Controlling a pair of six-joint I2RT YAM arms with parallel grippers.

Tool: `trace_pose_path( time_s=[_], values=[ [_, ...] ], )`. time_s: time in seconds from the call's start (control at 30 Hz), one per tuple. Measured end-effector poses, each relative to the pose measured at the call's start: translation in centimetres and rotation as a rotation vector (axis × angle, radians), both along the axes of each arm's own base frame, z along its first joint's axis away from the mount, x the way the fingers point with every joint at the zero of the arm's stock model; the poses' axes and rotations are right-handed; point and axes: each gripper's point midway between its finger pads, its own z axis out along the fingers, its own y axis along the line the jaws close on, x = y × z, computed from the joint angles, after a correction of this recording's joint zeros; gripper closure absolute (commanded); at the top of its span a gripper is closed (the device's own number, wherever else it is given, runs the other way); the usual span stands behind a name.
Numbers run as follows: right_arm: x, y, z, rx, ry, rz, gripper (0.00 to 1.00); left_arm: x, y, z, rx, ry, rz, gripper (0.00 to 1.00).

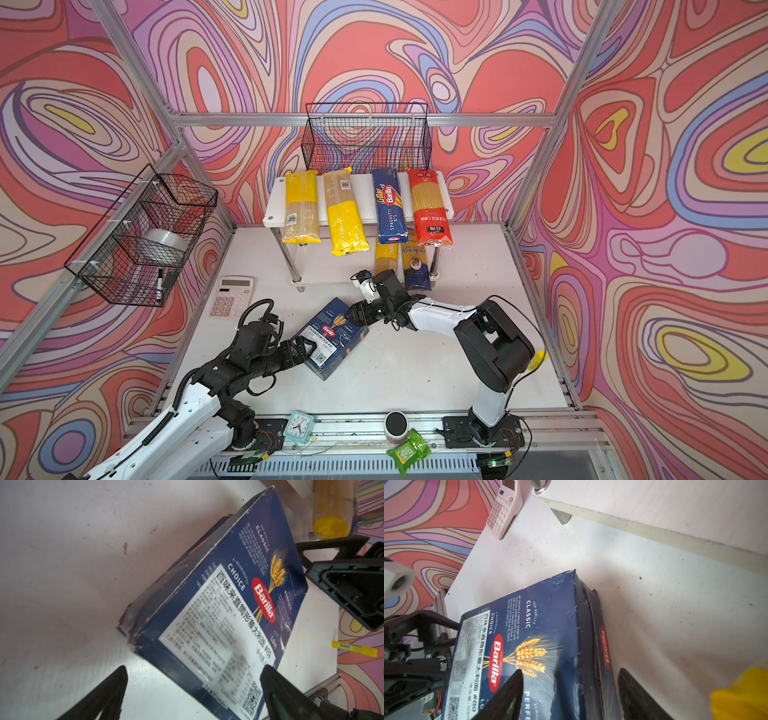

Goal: Place and organize the pasta boxes and bags onto the shelf
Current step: 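Grip the box's far end with the right gripper while the left gripper holds it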

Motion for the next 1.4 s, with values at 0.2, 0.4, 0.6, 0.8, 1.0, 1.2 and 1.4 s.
trace_pose_path(
  time_s=[0.2,0.4,0.6,0.8,1.0,1.2,1.4],
  values=[
    [-0.8,-0.2,-0.8,0.003,0.035,0.006,0.27,0.1,-1.8,-0.5,-0.085,-0.033,-0.031,0.00],
    [-1.3,-0.6,-1.0,0.005,0.047,0.002,0.29,0.8,-2.6,0.0,-0.093,-0.046,-0.056,0.00],
    [-2.1,-1.2,-0.5,0.011,0.053,-0.005,0.32,1.5,-3.0,1.1,-0.086,-0.070,-0.074,0.00],
    [-3.2,-1.5,0.1,0.038,0.039,-0.016,0.33,2.2,-3.3,1.8,-0.074,-0.082,-0.087,0.00],
    [-3.3,-1.0,0.3,0.050,0.029,-0.034,0.32,2.3,-3.3,1.8,-0.057,-0.074,-0.095,0.00],
    [-3.7,-0.1,0.6,0.064,0.013,-0.033,0.32,1.9,-2.8,2.0,-0.035,-0.063,-0.084,0.00],
    [-3.0,0.5,1.8,0.107,-0.024,-0.053,0.32,2.1,-2.5,2.7,-0.021,-0.075,-0.075,0.00]
  ],
)
